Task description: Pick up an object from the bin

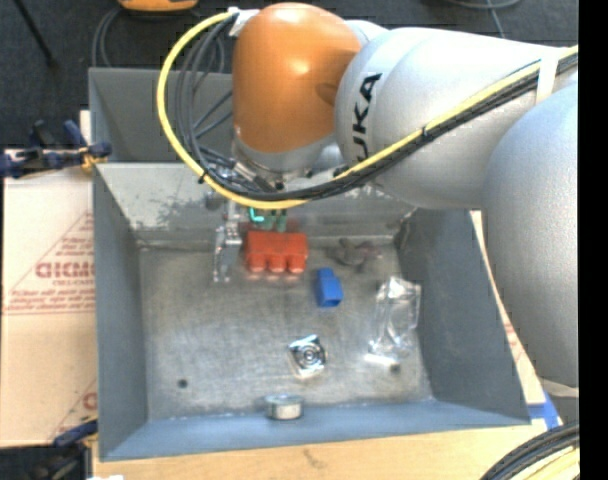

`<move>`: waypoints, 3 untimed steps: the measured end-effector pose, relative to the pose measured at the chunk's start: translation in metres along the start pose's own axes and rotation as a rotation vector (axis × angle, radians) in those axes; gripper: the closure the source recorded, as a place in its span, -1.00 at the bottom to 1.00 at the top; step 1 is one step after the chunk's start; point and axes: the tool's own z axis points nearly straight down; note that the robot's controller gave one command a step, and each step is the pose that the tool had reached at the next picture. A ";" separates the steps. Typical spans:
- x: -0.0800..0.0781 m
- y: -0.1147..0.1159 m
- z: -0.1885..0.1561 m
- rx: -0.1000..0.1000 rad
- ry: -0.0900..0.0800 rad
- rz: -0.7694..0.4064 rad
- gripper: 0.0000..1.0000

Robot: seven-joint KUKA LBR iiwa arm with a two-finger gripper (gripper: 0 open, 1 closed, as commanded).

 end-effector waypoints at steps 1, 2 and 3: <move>-0.011 -0.047 0.165 0.001 -0.011 -0.190 -1.00; -0.007 -0.135 0.134 0.006 -0.009 -0.259 -1.00; -0.005 -0.189 0.133 0.002 -0.005 -0.109 -1.00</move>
Offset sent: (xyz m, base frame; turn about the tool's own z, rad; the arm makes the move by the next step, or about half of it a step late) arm 0.0091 -0.0452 -0.1647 -0.1923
